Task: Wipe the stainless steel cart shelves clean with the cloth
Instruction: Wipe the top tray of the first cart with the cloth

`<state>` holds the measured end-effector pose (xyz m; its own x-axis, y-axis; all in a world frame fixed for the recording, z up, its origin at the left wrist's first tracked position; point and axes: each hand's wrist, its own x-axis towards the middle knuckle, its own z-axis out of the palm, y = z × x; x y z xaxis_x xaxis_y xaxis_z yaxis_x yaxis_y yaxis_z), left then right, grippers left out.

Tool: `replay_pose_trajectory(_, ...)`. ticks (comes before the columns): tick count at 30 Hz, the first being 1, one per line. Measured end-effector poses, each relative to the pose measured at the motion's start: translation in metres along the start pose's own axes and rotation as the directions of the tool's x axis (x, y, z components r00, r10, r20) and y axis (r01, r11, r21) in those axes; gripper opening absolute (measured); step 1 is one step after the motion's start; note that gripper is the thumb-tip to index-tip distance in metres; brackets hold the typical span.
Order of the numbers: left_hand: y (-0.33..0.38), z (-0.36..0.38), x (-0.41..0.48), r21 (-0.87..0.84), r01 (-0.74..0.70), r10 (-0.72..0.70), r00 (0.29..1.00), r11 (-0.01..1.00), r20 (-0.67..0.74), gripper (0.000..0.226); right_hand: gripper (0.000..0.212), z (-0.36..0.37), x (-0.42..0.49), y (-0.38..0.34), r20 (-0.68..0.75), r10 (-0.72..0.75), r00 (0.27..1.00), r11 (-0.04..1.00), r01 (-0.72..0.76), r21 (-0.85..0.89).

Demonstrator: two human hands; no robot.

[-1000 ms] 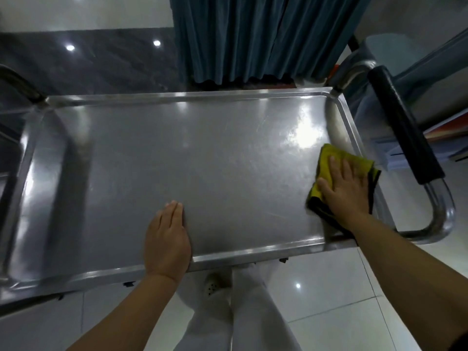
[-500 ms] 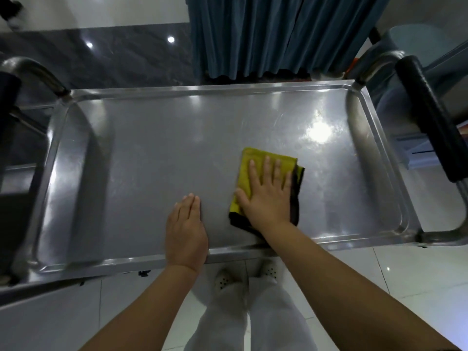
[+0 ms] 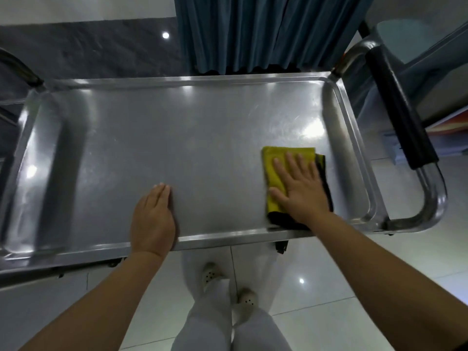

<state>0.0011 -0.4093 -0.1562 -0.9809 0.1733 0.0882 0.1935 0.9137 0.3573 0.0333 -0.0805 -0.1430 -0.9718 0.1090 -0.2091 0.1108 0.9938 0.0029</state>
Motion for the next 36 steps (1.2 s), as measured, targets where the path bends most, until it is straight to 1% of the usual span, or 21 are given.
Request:
replay_pose_trajectory(2,0.001,0.0,0.0,-0.016,0.013,-0.013,1.0,1.0,-0.005,0.041,0.077,-0.003,-0.008,0.04,0.019,0.116,0.993,0.993,-0.116,-0.005)
replay_pose_trajectory(5,0.003,0.001,-0.001,-0.027,0.003,-0.004,1.0,1.0,-0.018,0.041,0.082,-0.006,-0.03,0.076,0.069,0.267,0.961,0.96,-0.272,0.065)
replay_pose_trajectory(6,0.005,0.001,-0.002,-0.036,0.0,-0.001,1.0,0.999,-0.022,0.041,0.08,-0.006,-0.037,0.08,0.091,0.297,0.951,0.95,-0.304,0.076)
replay_pose_trajectory(8,0.007,0.0,-0.001,-0.09,0.04,-0.041,0.999,0.995,-0.009,0.039,0.076,-0.003,-0.052,0.075,0.13,0.342,0.931,0.933,-0.353,0.076)
replay_pose_trajectory(10,0.008,0.001,0.001,-0.09,0.054,-0.056,0.998,0.994,-0.017,0.04,0.081,0.0,-0.064,0.059,0.134,0.36,0.923,0.929,-0.368,0.046)
replay_pose_trajectory(12,0.007,0.003,0.0,-0.052,0.022,-0.023,0.999,0.998,-0.031,0.041,0.09,0.002,-0.075,0.034,0.114,0.315,0.942,0.948,-0.319,0.013)
replay_pose_trajectory(13,0.005,0.004,-0.001,-0.045,0.012,-0.014,0.999,0.999,-0.038,0.04,0.09,0.003,-0.078,0.019,0.104,0.269,0.958,0.962,-0.272,0.014)
replay_pose_trajectory(17,0.001,0.006,-0.001,-0.064,0.029,-0.031,0.999,0.998,-0.042,0.039,0.075,0.011,-0.075,-0.055,0.038,0.009,0.999,0.998,-0.011,0.059)
replay_pose_trajectory(19,0.001,0.006,-0.001,-0.062,0.011,-0.015,0.998,0.998,-0.061,0.037,0.072,0.015,-0.069,-0.095,-0.003,-0.14,0.99,0.989,0.14,0.048)
replay_pose_trajectory(21,0.001,0.005,-0.002,-0.071,0.008,-0.015,0.995,0.997,-0.096,0.036,0.073,0.018,-0.062,-0.135,-0.028,-0.263,0.964,0.963,0.264,0.046)
replay_pose_trajectory(24,0.001,0.001,-0.004,-0.12,0.095,-0.112,0.984,0.988,-0.141,0.036,0.073,0.024,-0.057,-0.167,-0.069,-0.423,0.904,0.906,0.424,0.004)
replay_pose_trajectory(27,-0.002,0.002,-0.005,-0.093,0.094,-0.109,0.98,0.991,-0.166,0.036,0.08,0.032,-0.057,-0.152,-0.153,-0.535,0.831,0.844,0.534,-0.05)
replay_pose_trajectory(29,-0.004,0.004,-0.005,-0.078,0.057,-0.07,0.981,0.995,-0.18,0.036,0.082,0.035,-0.062,-0.126,-0.192,-0.557,0.808,0.83,0.551,-0.088)
replay_pose_trajectory(32,-0.002,0.004,-0.006,-0.076,0.053,-0.067,0.98,0.996,-0.186,0.034,0.083,0.039,-0.074,-0.073,-0.214,-0.526,0.823,0.851,0.508,-0.138)
replay_pose_trajectory(36,-0.001,0.003,-0.009,-0.054,0.038,-0.047,0.983,0.998,-0.179,0.032,0.088,0.038,-0.093,0.005,-0.205,-0.425,0.882,0.904,0.4,-0.151)
